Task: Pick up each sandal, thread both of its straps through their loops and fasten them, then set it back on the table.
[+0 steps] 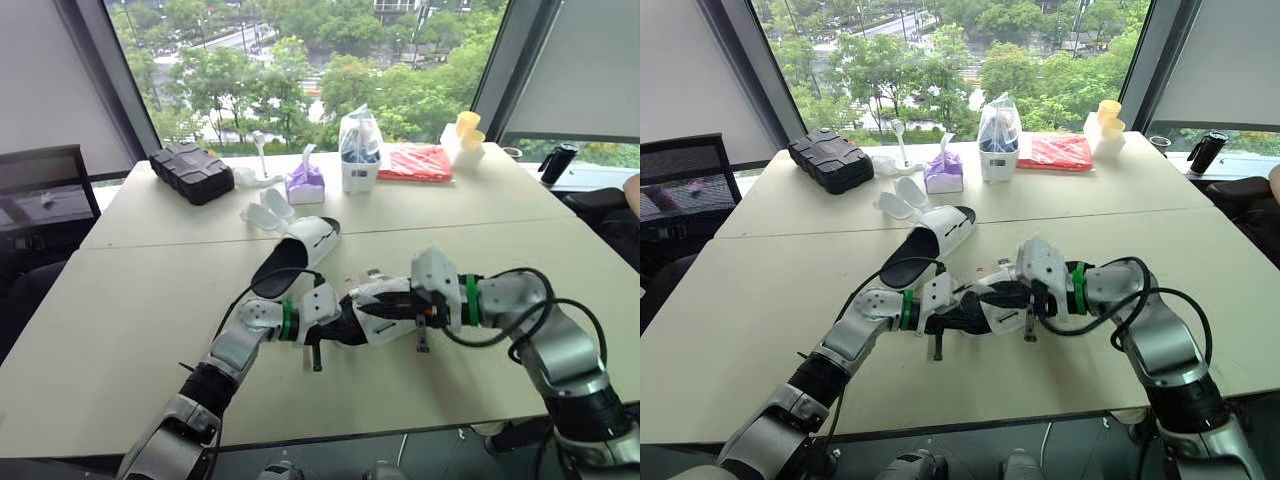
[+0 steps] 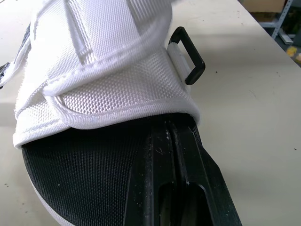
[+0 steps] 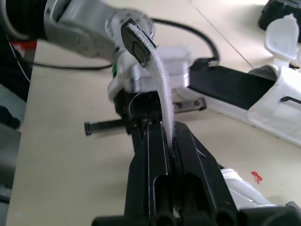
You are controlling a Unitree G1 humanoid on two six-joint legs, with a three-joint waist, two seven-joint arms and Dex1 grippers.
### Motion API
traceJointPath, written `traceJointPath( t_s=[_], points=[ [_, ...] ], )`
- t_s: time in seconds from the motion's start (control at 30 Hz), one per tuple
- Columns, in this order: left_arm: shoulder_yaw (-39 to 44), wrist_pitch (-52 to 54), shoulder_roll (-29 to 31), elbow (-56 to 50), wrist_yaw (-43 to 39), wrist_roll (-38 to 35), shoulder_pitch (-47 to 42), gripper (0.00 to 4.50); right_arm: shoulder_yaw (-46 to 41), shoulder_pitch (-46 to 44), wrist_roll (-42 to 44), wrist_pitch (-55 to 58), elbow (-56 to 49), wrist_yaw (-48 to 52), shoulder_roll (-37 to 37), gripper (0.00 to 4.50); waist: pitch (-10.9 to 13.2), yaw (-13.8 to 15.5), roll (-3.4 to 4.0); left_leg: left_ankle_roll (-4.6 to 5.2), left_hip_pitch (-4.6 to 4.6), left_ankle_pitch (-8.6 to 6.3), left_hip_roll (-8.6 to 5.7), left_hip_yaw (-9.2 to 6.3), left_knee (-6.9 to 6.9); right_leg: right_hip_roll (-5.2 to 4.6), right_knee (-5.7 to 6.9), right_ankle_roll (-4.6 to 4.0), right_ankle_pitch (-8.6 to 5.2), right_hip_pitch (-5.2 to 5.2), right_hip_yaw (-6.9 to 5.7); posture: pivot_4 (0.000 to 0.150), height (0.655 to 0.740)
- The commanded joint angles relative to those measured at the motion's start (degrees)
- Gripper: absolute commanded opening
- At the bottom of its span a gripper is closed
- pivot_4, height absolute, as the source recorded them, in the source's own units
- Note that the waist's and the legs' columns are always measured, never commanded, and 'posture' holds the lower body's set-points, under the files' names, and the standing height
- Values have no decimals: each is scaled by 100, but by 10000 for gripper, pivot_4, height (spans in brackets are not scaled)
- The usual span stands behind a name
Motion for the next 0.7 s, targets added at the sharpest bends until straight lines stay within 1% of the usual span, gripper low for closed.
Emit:
traceJointPath(
  t_s=[0.03, 0.07, 0.13, 0.17, 0.33, 0.4, 0.5, 0.57, 0.7],
  points=[
    [-164, 135, 83, 97, -92, 125, 90, 0, 46, 74, -69, -438, -213, 8, -223, 407, 1, 1, -1, 0, 0, 0, 0, 0, 1, 0, 0, 0, 0, 0, 0, 1500, 7400],
    [-165, 137, 81, 99, -93, 124, 89, 0, 79, 114, -112, -546, -186, 27, -292, 407, 1, 2, -1, 0, 0, 0, 0, 0, 2, 0, -1, 0, 0, 2, 0, 1500, 7400],
    [-166, 142, 79, 97, -97, 121, 90, 0, 202, 215, -353, -983, -74, 96, -498, 5993, 1, 8, -1, 0, 0, 0, 0, 0, 2, 0, -1, 0, 0, 3, 0, 1500, 7400],
    [-170, 145, 75, 104, -97, 120, 86, 0, 244, 262, -376, -1079, -40, 200, -634, 9553, 2, 14, -3, 0, 1, 0, 0, 0, 0, 0, -3, 0, -1, 5, -2, 1500, 7400],
    [-189, 126, 51, 121, -102, 123, 83, 0, 134, 300, -167, -1128, -89, 663, -1289, 34613, 4, 13, -7, 1, 1, 0, 0, 0, 3, 0, -6, 1, -1, 9, -4, 1500, 7400],
    [-193, 110, 43, 127, -100, 127, 82, 0, -5, 336, 17, -981, -162, 830, -1558, 44373, 5, 20, -9, 1, 3, 0, 0, 0, 3, 0, -7, 1, -1, 11, -4, 1500, 7400],
    [-199, 97, 41, 126, -98, 129, 91, 0, -291, 412, 444, -486, -306, 1058, -1969, 44854, 6, 66, -10, 2, 2, -1, 1, -1, 1, -1, -12, 0, -1, 12, -5, 1500, 7400],
    [-203, 94, 42, 126, -101, 125, 93, 0, -527, 579, 659, -266, -339, 1338, -2385, 44854, 6, 90, -10, 4, 2, -2, 2, 0, 0, -1, -16, 0, -1, 13, -4, 1500, 7400],
    [-222, 86, 43, 111, -108, 121, 113, 0, -844, 998, 742, -273, -189, 1568, -2900, 44854, 7, 126, -11, 6, 1, -4, 8, -1, -2, 1, -32, -1, -1, 19, -11, 1500, 7400]
  ],
)
